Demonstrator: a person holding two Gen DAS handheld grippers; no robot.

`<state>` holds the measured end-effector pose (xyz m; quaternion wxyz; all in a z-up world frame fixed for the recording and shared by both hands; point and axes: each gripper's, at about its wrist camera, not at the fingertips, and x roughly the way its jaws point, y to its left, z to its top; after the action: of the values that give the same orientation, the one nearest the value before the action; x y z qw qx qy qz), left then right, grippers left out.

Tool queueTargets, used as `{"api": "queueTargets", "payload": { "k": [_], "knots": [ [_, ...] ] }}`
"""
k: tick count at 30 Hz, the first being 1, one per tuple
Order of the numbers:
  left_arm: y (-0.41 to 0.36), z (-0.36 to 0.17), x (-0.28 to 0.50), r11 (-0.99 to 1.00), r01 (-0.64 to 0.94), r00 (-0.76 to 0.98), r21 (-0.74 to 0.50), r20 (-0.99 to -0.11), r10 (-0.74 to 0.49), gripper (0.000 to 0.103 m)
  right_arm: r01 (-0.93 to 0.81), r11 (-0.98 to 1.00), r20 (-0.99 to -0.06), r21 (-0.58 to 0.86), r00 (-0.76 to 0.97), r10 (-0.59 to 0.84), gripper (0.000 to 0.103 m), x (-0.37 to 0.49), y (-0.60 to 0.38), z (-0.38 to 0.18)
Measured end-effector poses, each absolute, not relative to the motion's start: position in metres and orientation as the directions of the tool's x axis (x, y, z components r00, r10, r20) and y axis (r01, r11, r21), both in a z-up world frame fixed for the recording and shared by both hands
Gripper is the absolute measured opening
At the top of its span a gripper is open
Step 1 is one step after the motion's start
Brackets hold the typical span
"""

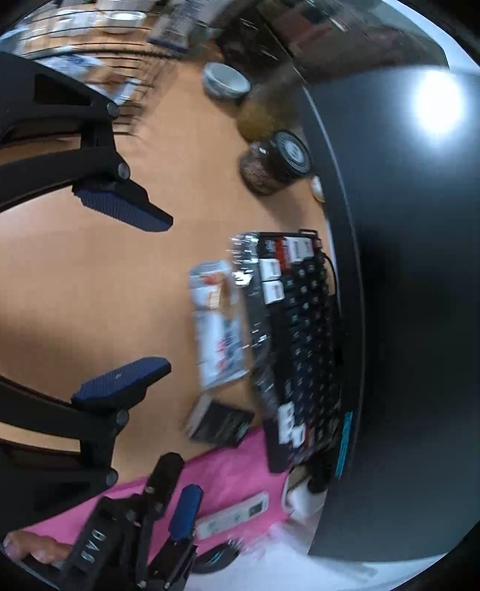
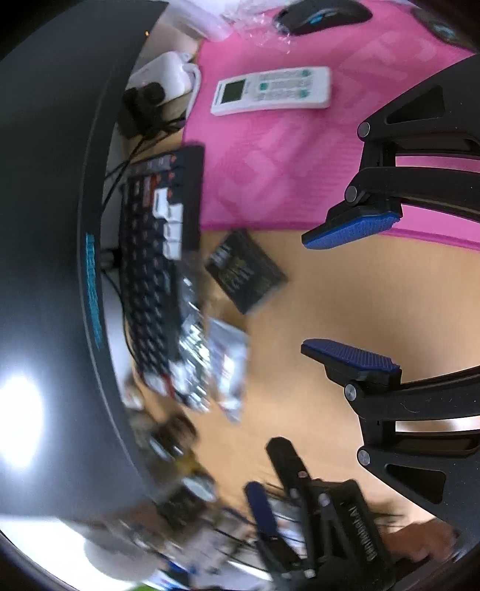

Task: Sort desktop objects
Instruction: 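Return to the desk and grasp a Face tissue pack with the right gripper, then grasp the Aji wheat cracker packet with the left gripper while the right holds the tissue pack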

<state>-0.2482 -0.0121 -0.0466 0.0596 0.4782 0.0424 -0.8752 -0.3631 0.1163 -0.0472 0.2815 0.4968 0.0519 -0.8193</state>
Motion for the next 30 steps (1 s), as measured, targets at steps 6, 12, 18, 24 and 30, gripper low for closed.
{"api": "queueTargets", "payload": {
  "k": [6,12,18,24,30],
  "knots": [
    [-0.035,-0.062,-0.280,-0.974,0.224,-0.539,-0.046,-0.838,-0.084,0.074,0.360,-0.900,-0.848,0.248,-0.369,-0.381,0.051,-0.411,0.102,-0.068],
    [-0.037,-0.071,-0.297,-0.968,0.249,-0.562,-0.045,-0.820,-0.106,0.075,0.330,-0.927,-0.845,0.179,-0.431,-0.317,0.051,-0.425,0.082,-0.077],
    [-0.038,-0.089,-0.309,-0.962,0.263,-0.548,-0.076,-0.832,-0.085,0.075,0.346,-0.927,-0.844,0.147,-0.444,-0.300,0.053,-0.426,0.071,-0.083],
    [-0.030,-0.093,-0.297,-0.971,0.224,-0.530,-0.080,-0.846,-0.053,0.075,0.425,-0.893,-0.859,0.150,-0.391,-0.330,0.053,-0.405,0.070,-0.085],
    [-0.015,-0.099,-0.242,-0.976,0.202,-0.502,-0.083,-0.865,-0.030,0.075,0.491,-0.858,-0.875,0.150,-0.338,-0.346,0.053,-0.356,0.090,-0.084]
  ]
}}
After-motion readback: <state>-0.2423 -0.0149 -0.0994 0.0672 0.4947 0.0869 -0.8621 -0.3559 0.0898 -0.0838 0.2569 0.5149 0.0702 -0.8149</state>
